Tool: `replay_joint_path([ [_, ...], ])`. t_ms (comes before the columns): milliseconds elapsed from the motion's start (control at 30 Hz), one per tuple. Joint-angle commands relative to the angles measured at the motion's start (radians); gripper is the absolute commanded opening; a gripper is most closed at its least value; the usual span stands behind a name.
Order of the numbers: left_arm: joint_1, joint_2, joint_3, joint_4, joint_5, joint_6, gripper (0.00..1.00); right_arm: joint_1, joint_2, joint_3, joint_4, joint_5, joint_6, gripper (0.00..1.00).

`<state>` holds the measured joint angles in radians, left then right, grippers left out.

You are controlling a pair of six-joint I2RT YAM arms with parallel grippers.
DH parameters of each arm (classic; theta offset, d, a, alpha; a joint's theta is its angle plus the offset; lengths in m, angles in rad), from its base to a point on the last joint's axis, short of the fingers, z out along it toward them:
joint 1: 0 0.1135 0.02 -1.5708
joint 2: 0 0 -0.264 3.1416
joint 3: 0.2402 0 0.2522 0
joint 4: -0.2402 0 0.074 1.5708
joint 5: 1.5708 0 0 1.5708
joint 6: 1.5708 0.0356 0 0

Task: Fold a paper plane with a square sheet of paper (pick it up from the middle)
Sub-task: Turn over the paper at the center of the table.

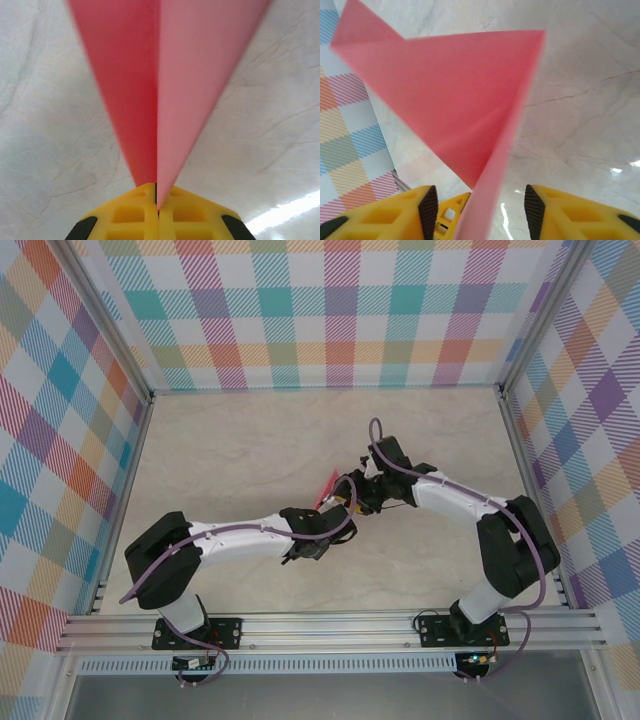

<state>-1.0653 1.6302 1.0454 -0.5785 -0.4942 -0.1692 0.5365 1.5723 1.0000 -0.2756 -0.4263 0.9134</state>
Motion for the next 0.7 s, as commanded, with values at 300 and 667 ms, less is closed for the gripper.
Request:
replay_joint_path([
  [300,0.36,-0.296,-0.258,0.507,0.865,-0.426,0.04,-0.097,-0.365,-0.015,-0.285,0.288,-0.127,0.95],
  [667,0.4,-0.164,-0.396,0.96,1.067,-0.749,0.05,-0.113,-0.398,-0.109,-0.245,0.229,-0.125,1.0],
])
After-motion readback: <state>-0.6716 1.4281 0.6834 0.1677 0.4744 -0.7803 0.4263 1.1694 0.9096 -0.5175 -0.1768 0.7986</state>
